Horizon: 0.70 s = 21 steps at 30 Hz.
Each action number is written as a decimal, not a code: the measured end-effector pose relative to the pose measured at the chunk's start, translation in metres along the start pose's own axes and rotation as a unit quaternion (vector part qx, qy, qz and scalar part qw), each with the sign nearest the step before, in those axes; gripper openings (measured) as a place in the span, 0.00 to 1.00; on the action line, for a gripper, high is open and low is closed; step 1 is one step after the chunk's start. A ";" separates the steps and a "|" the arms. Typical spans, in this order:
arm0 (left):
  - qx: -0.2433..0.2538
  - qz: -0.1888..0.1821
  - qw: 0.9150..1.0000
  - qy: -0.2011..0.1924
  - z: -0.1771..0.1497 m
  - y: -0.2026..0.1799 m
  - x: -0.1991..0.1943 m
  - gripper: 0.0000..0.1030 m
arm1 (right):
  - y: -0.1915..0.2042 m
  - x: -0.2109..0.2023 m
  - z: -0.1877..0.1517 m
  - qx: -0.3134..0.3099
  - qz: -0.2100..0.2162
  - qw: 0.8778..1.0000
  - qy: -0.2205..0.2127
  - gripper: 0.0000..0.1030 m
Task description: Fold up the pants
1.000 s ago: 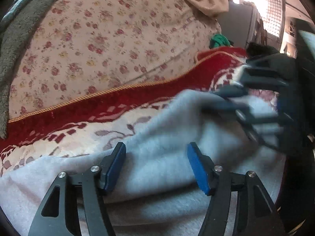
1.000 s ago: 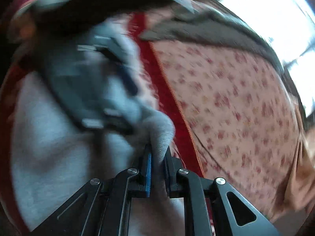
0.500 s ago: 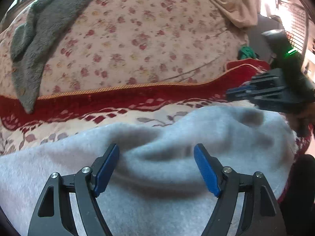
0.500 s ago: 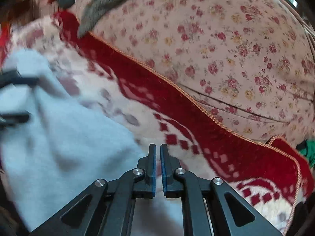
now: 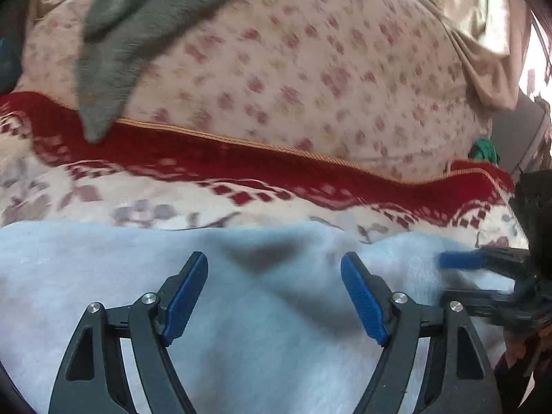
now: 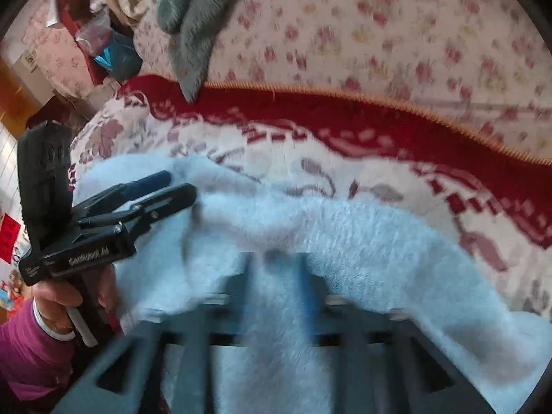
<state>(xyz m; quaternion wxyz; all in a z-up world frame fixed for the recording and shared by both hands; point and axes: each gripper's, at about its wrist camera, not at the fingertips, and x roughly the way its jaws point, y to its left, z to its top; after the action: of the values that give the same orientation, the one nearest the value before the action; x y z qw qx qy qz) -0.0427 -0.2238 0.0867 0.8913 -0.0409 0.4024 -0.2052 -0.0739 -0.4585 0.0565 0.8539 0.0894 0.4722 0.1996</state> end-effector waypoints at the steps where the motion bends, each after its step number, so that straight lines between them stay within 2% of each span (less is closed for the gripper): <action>1: -0.010 0.007 1.000 -0.002 -0.002 0.008 -0.009 0.80 | 0.005 -0.007 0.001 0.000 0.006 1.000 -0.013 0.96; 3: -0.028 0.023 0.999 -0.009 -0.009 0.027 -0.029 0.80 | 0.022 -0.013 0.004 -0.021 0.017 0.999 -0.019 0.95; 6: -0.051 0.072 0.996 -0.023 -0.027 0.059 -0.065 0.80 | 0.052 -0.006 0.011 -0.048 0.031 0.998 -0.005 0.95; 8: -0.069 0.091 0.993 -0.032 -0.036 0.076 -0.084 0.80 | 0.071 0.003 0.016 -0.065 0.043 0.997 0.001 0.95; 13: -0.137 0.135 0.979 -0.059 -0.067 0.128 -0.125 0.84 | 0.134 0.033 0.033 -0.126 0.063 0.990 0.013 0.95; 16: -0.173 0.152 0.971 -0.066 -0.080 0.156 -0.136 0.85 | 0.166 0.048 0.040 -0.161 0.068 0.984 0.018 0.95; 21: -0.235 0.152 0.958 -0.064 -0.093 0.195 -0.143 0.85 | 0.227 0.081 0.056 -0.239 0.064 0.969 0.026 0.95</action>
<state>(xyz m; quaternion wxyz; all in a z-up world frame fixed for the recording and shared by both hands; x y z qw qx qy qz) -0.1304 0.0195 0.0777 0.9010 -0.2002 0.3832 0.0359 -0.0467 -0.2165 0.1017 0.8236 -0.0923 0.4262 0.3626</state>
